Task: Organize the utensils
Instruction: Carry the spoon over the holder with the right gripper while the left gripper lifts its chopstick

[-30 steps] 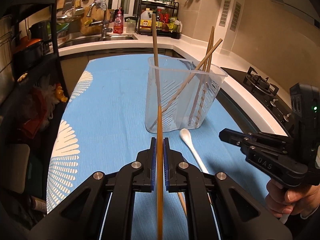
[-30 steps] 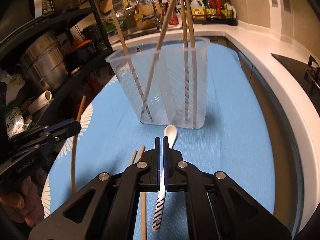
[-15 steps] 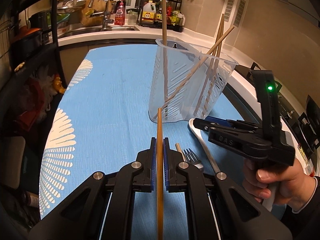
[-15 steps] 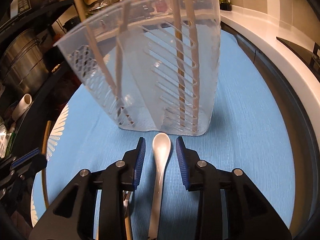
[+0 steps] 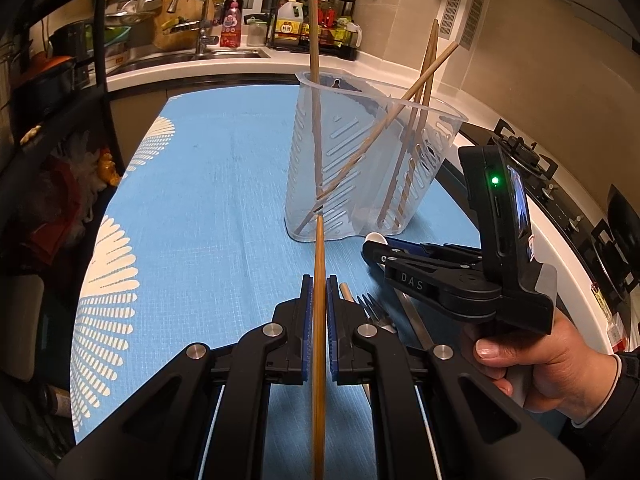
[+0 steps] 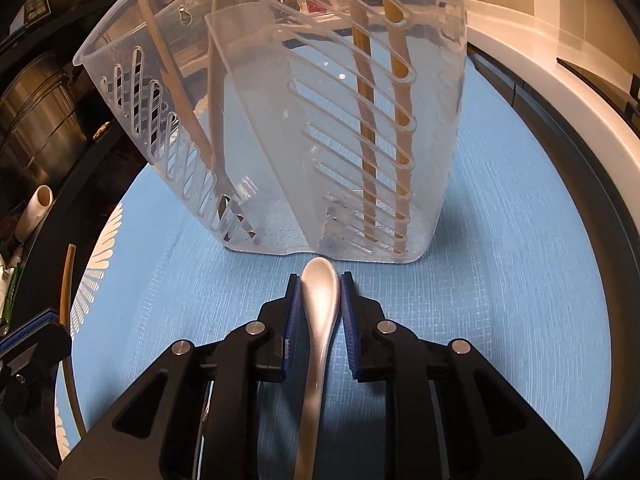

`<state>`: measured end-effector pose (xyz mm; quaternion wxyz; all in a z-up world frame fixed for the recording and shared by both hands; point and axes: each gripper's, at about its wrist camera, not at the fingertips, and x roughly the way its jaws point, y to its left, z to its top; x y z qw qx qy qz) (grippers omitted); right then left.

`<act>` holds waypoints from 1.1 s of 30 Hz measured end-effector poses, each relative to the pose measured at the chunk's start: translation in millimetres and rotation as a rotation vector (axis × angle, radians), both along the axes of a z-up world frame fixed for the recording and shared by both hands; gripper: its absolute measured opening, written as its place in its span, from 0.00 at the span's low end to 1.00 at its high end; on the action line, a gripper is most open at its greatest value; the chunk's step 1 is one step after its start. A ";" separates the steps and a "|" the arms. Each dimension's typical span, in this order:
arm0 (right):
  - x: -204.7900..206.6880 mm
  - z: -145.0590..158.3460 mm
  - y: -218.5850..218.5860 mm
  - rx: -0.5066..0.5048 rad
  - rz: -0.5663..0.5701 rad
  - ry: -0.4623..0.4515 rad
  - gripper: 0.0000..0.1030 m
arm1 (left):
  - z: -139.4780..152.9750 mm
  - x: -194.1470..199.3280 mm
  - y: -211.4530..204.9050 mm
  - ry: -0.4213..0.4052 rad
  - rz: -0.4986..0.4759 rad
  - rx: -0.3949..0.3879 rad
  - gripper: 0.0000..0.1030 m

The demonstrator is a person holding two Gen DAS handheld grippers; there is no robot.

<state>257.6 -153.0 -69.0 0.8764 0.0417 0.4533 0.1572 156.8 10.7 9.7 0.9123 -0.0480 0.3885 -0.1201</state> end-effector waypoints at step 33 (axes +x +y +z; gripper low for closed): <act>-52.2 88.8 -25.0 -0.006 0.000 -0.165 0.06 | 37.3 -11.1 5.1 -0.048 0.010 -0.017 0.06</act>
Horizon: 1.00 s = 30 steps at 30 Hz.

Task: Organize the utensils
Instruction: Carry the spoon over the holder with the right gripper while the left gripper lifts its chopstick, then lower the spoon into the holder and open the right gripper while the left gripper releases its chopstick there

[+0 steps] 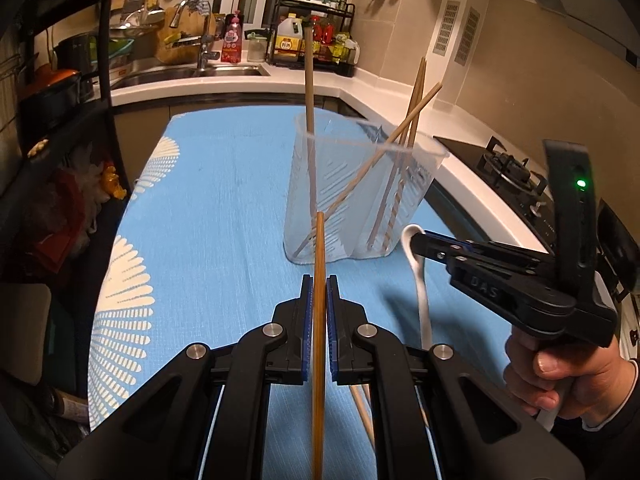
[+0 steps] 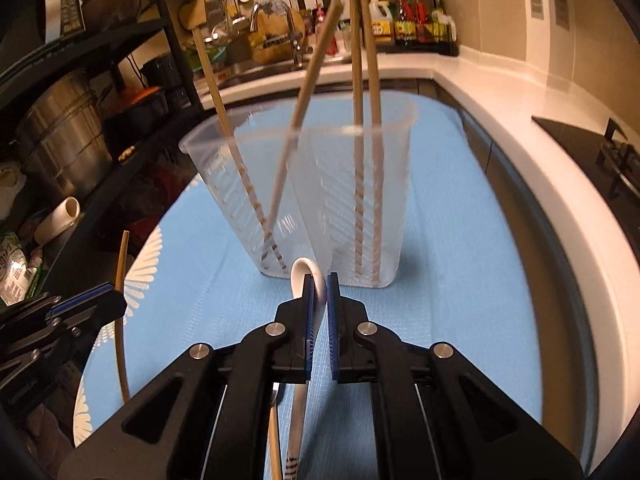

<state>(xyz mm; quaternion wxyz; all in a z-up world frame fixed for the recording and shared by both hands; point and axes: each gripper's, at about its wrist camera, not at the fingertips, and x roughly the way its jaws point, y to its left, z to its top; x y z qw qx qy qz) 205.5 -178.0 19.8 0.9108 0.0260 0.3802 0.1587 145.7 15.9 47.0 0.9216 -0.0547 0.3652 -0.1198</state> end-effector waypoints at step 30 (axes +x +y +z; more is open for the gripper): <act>-55.1 145.7 -34.4 -0.018 -0.172 -0.406 0.05 | 110.3 -25.4 -23.2 -0.141 0.024 0.095 0.06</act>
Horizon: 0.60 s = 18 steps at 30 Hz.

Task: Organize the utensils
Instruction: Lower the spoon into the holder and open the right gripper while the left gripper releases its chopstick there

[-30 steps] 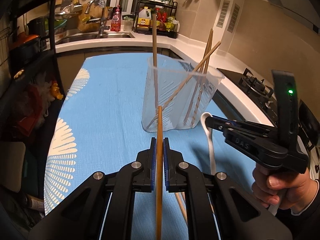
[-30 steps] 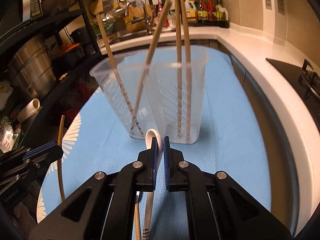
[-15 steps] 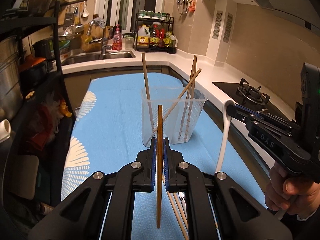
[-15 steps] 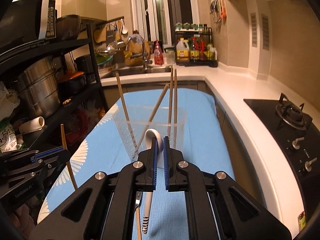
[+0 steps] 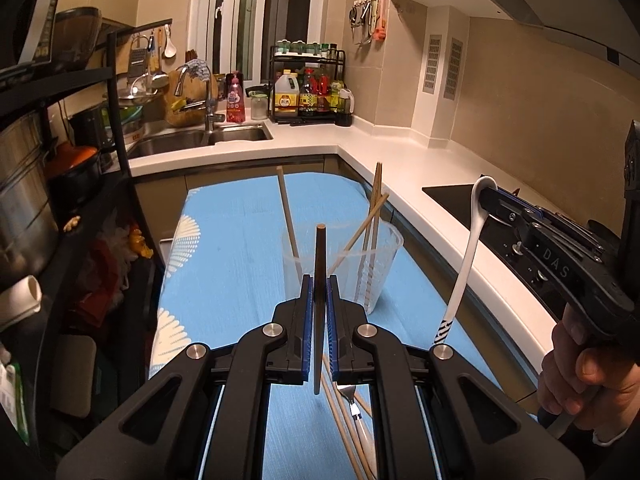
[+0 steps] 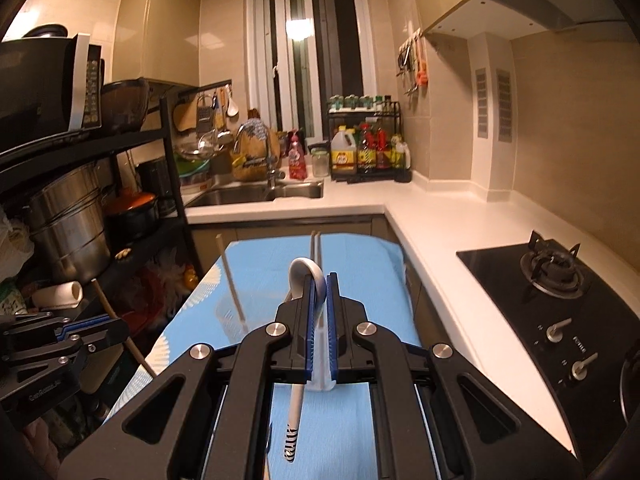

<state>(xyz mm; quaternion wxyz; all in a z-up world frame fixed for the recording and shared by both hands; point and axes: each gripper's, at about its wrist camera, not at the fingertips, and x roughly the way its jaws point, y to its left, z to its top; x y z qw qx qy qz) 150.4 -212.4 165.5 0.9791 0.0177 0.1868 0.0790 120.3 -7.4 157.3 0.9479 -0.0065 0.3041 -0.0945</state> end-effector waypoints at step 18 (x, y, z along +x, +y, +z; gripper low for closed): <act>84.2 55.1 24.9 -0.041 -0.066 -0.133 0.05 | 96.3 72.9 -10.1 -0.045 0.010 0.010 0.06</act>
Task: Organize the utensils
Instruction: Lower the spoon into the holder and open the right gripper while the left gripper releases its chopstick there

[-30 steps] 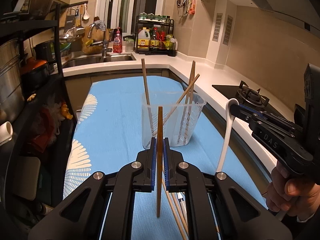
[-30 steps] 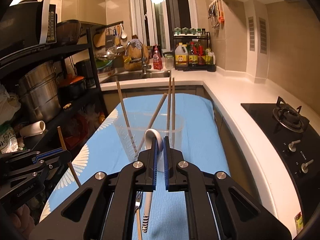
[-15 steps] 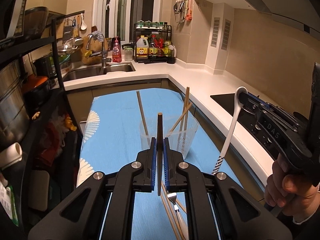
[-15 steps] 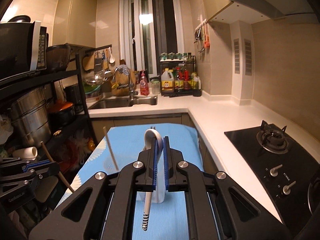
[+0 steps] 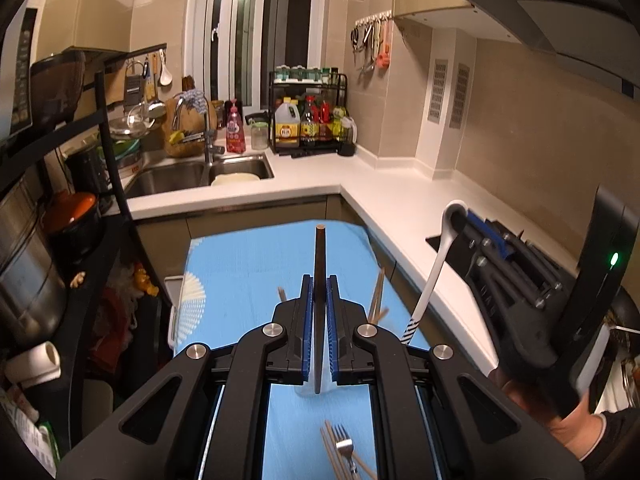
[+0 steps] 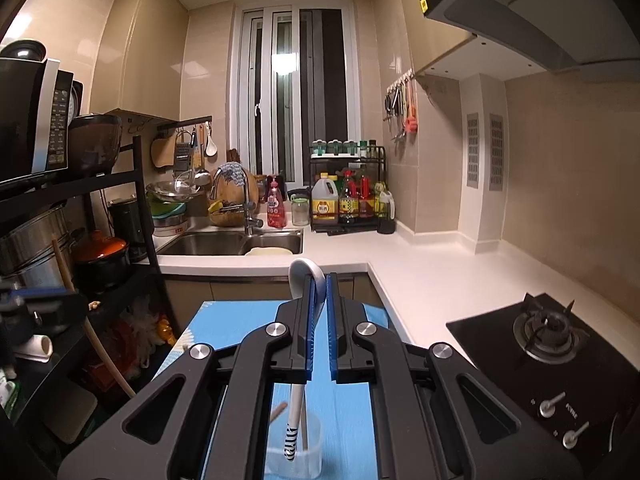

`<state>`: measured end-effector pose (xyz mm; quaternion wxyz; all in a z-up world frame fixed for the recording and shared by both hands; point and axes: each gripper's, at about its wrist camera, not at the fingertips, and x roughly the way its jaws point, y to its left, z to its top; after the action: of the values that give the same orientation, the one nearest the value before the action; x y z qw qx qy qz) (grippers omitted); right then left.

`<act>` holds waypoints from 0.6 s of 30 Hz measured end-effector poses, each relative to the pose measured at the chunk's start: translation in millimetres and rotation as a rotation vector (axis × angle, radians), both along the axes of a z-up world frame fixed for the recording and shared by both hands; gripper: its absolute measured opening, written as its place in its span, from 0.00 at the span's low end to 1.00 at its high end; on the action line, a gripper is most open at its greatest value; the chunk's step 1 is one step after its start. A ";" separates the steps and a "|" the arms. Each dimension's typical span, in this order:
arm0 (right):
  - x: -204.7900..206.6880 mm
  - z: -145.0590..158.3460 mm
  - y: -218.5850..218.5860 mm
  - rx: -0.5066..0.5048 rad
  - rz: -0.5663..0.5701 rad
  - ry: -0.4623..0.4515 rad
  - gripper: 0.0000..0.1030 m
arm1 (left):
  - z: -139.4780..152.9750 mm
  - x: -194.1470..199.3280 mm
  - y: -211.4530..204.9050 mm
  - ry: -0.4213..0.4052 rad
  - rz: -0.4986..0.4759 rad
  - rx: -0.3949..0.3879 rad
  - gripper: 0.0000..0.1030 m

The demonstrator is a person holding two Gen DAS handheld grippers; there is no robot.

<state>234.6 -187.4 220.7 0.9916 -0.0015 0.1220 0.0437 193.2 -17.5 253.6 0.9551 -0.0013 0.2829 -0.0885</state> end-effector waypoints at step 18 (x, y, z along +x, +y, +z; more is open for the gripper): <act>57.7 -77.9 13.9 -0.062 0.023 0.130 0.05 | -66.6 80.6 -9.1 0.114 -0.002 0.007 0.06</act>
<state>292.2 -173.5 142.7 0.9805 -0.0309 0.1874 0.0513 273.8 -26.6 187.0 0.9373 -0.0028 0.3372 -0.0886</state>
